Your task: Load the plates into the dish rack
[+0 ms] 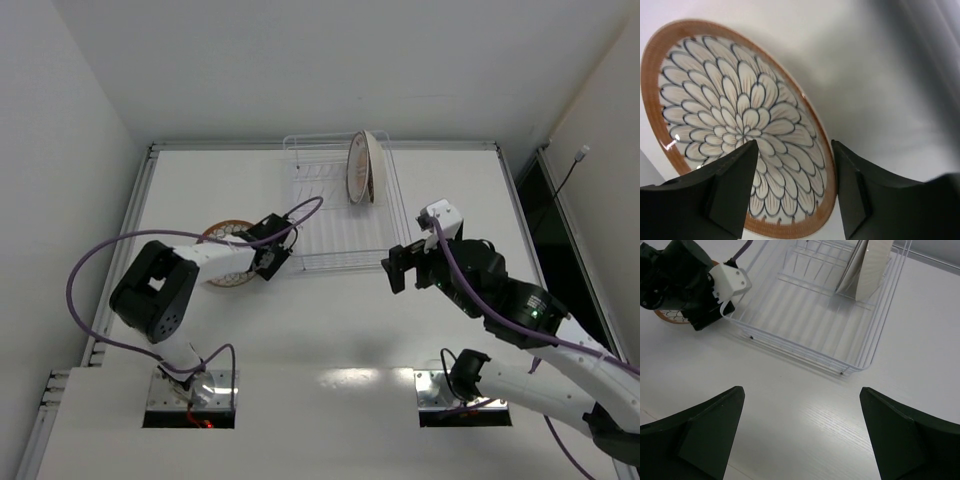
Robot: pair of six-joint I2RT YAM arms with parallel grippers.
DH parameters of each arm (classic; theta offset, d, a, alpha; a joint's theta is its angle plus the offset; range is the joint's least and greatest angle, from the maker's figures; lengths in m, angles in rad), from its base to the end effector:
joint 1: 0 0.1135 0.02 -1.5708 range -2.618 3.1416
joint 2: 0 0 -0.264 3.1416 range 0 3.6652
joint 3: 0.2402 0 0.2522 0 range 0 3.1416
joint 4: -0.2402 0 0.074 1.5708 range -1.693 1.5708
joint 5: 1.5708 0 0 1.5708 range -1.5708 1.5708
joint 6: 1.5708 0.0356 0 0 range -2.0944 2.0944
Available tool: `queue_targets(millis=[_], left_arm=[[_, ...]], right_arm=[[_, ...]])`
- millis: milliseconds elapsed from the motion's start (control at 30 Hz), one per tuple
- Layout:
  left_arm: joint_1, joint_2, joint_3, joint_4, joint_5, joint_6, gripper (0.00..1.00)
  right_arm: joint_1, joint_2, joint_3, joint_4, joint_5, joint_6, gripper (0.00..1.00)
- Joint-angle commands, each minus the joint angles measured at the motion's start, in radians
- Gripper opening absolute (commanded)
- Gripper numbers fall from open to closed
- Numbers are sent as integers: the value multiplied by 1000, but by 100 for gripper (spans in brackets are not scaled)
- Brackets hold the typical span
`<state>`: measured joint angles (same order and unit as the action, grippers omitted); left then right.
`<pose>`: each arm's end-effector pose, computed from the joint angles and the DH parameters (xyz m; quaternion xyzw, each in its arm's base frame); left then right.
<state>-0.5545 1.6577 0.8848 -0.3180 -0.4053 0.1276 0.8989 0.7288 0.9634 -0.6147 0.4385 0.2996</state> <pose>0.2705 -0.1510 0.1538 0.2732 0.9127 0.1417 0.2689 0.1027 0.1049 0.3652 -0.1220 0.8081 0.1600 0.5536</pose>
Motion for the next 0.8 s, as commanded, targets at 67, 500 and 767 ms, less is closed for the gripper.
queue_targets(millis=[67,500,767], left_arm=[[44,145,57,-24,-66,1,42],[53,18,57,-44,-4,-37,0],[53,-143,279,-200,-200,-245,0]], right_arm=[[-2,-17,24,-32,43,7,100],[-2,4,60,-54,55,7,100],[-2,-63,15,-108,210,64,100]])
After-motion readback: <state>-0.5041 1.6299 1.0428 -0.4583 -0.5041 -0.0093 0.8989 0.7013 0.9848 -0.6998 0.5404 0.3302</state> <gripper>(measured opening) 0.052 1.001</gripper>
